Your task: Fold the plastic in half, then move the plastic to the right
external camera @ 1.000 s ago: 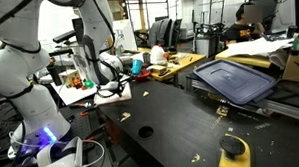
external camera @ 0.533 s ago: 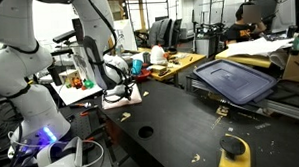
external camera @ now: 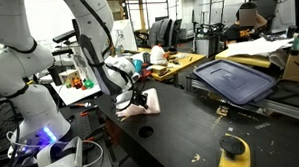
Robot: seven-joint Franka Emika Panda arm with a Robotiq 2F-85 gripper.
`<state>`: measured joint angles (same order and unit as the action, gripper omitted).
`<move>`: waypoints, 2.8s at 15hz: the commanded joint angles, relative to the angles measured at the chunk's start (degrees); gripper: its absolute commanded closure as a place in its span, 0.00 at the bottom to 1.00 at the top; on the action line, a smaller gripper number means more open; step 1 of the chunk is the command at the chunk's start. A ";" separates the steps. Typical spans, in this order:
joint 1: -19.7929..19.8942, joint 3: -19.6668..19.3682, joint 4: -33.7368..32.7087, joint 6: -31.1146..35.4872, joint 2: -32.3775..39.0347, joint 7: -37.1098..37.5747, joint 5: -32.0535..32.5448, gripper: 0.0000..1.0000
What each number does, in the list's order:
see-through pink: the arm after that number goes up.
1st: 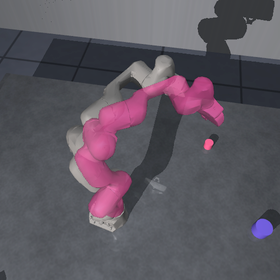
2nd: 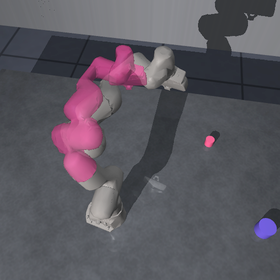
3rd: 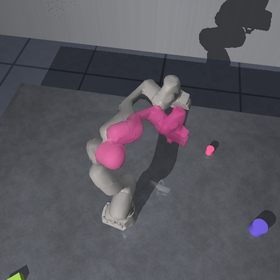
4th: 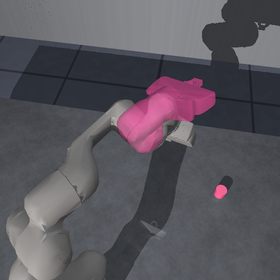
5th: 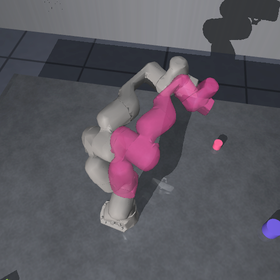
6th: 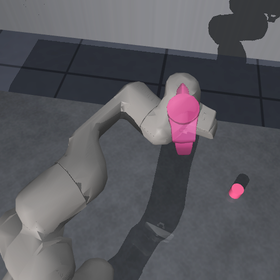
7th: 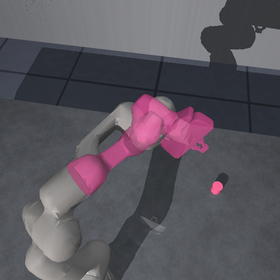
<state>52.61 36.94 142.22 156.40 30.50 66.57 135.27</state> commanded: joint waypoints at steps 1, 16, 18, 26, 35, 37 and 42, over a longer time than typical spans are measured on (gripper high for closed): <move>-5.98 -9.15 -0.51 -5.99 -0.39 5.49 -0.39 1.00; -32.99 -33.76 -8.51 -14.22 0.99 14.62 -38.03 1.00; -34.03 -34.50 -10.41 -13.41 1.22 14.61 -45.53 1.00; -37.88 -38.65 -15.15 -8.63 2.09 15.06 -60.17 1.00; -36.95 -37.61 -16.38 3.85 0.80 11.58 -60.01 1.00; -36.68 -37.44 -15.53 5.65 -0.87 9.31 -59.79 1.00; -34.58 -36.34 -11.98 9.72 -7.93 -1.53 -61.69 1.00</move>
<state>15.84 -0.64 126.30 163.68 28.94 71.61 75.02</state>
